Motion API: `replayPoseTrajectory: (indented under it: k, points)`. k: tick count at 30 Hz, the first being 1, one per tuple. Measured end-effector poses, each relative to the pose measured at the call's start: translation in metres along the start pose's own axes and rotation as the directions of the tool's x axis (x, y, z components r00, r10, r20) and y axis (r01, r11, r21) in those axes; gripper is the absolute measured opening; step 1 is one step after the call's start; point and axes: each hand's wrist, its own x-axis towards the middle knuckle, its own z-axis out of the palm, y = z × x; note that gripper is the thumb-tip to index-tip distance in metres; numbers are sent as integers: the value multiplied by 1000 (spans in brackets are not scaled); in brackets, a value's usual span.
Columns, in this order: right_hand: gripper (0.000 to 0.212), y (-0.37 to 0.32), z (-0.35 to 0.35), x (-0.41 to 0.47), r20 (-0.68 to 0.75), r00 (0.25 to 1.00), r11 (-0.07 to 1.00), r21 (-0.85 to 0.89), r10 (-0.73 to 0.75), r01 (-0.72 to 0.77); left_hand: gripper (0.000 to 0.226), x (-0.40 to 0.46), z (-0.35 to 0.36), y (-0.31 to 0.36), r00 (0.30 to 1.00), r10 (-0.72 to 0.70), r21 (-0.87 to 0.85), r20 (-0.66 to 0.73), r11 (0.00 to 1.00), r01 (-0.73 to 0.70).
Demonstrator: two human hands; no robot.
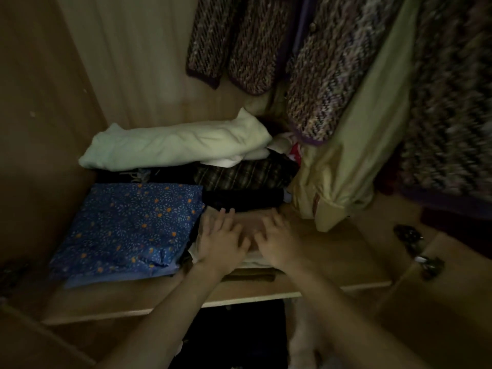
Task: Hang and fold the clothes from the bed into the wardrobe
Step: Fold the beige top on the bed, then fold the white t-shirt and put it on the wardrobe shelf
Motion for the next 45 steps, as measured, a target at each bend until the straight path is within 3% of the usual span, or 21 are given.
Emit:
replayPoseTrajectory:
  k: [7, 10, 14, 20, 31, 40, 45]
  points:
    - [61, 21, -55, -96, -167, 984, 994, -96, -69, 53, 73, -77, -51, 67, 990, 23, -6, -136, 1000, -24]
    - [62, 40, -63, -152, -168, 983, 996, -71, -71, 60, 72, -120, -58, 98, 972, 48, -10, -229, 999, -52]
    - [63, 66, -61, -226, -134, 989, 994, -95, -64, 52, 58, -181, -59, 130, 985, 69, 49, -157, 997, -62]
    - [62, 89, -52, -316, -187, 980, 986, -164, -62, 31, 72, -264, -53, 172, 989, 108, 62, -98, 993, -103]
    - [62, 118, -70, -424, -292, 956, 976, -212, -14, -50, 72, -323, -87, 232, 968, 230, 35, -97, 973, -228]
    - [60, 129, -74, -527, -345, 926, 958, -177, 153, -224, 66, -368, -86, 275, 881, 472, -90, -38, 876, -473]
    - [60, 137, -72, -602, -423, 844, 900, -128, 330, -416, 78, -390, -76, 306, 763, 646, -171, -23, 750, -640]
